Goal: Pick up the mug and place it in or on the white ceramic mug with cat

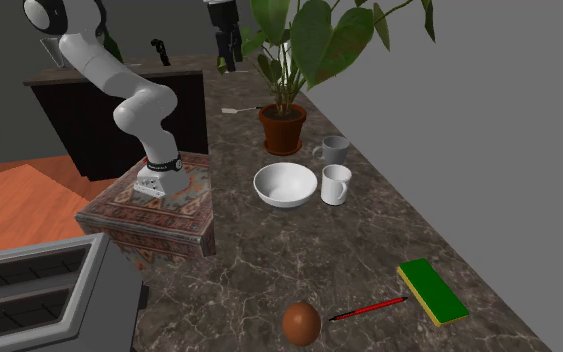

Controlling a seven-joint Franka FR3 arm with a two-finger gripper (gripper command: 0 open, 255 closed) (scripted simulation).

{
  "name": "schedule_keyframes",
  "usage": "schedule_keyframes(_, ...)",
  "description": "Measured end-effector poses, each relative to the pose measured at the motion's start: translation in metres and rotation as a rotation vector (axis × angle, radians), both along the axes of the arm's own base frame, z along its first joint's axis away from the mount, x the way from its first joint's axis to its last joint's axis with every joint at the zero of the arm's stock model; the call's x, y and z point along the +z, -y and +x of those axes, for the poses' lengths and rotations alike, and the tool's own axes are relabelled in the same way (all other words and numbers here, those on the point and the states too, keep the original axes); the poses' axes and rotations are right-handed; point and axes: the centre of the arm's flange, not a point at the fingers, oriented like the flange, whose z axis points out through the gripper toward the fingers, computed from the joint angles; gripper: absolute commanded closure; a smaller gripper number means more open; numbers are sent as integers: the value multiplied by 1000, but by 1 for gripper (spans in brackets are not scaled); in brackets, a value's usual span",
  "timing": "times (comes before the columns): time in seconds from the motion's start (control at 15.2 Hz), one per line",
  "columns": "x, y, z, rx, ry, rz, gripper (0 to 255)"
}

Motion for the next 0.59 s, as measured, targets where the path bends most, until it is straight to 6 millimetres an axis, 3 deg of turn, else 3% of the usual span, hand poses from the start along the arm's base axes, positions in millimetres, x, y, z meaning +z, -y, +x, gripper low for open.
schedule_keyframes(0.2,-7,1,13,5,-5,-5,0)
schedule_keyframes(0.59,-48,11,76,29,-25,-30,0)
